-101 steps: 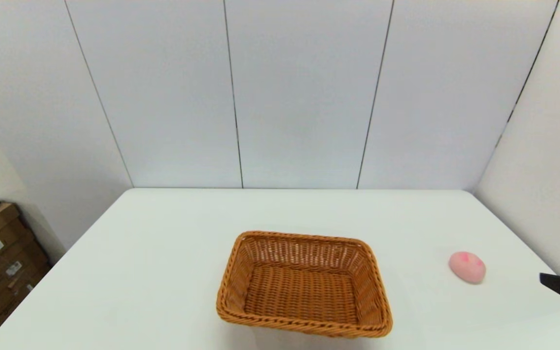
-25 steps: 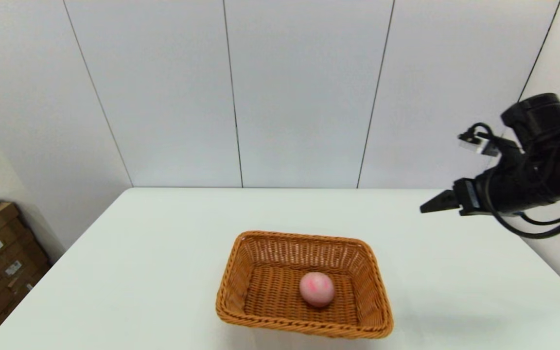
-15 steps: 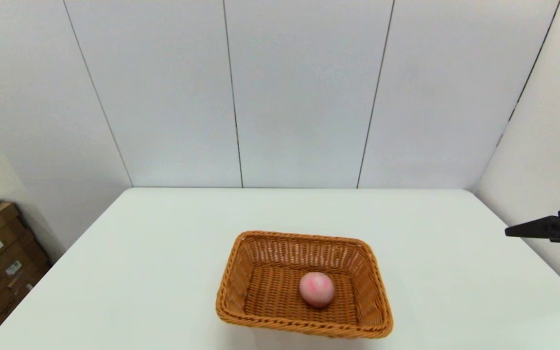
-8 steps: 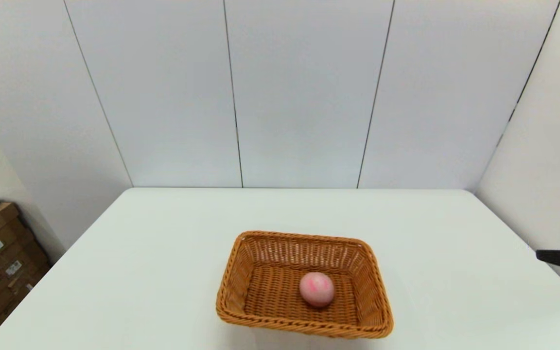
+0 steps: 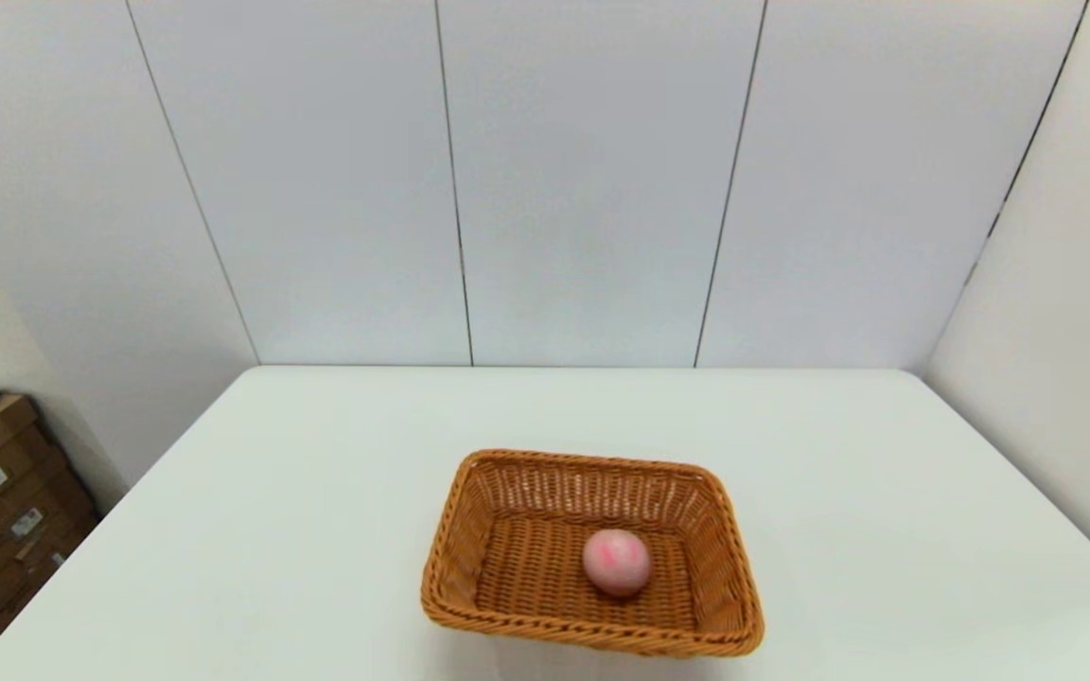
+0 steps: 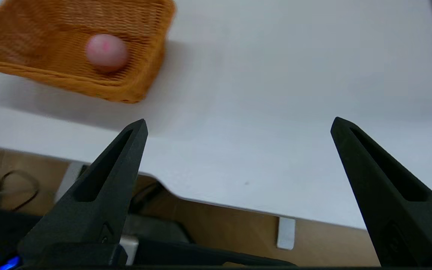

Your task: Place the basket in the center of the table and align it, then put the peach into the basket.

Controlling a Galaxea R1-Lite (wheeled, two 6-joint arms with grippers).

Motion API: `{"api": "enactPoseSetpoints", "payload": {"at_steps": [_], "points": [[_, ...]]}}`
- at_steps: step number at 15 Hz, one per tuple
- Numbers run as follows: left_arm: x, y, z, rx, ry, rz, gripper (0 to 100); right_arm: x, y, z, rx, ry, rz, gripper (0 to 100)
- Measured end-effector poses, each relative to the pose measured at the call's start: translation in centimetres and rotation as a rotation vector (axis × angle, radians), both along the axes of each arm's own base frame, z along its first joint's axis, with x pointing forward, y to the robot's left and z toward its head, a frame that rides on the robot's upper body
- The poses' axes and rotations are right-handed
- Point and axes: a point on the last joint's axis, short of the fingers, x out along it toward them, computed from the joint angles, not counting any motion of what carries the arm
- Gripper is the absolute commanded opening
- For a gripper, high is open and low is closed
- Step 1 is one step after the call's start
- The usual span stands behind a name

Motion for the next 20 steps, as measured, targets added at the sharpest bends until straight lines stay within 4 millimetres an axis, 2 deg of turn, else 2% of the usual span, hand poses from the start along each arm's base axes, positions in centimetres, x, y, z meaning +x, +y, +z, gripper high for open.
{"api": "enactPoseSetpoints", "payload": {"at_steps": [2,4,8,14,20], "points": [[0.0,0.0,0.0,0.0,0.0,0.0,100,0.3,-0.2,-2.3,-0.023,-0.089,-0.058,100],[0.0,0.0,0.0,-0.001,0.0,0.0,100,0.2,-0.4,-3.3,-0.037,-0.208,-0.079,100],[0.0,0.0,0.0,0.0,0.001,0.0,100,-1.0,-0.5,-5.4,-0.007,-0.186,-0.094,100],[0.0,0.0,0.0,0.0,0.001,0.0,100,-1.9,-0.6,-6.4,-0.002,-0.273,-0.123,100],[0.0,0.0,0.0,-0.001,0.001,0.0,100,-2.1,-0.6,-7.1,-0.018,-0.268,-0.149,100]]}}
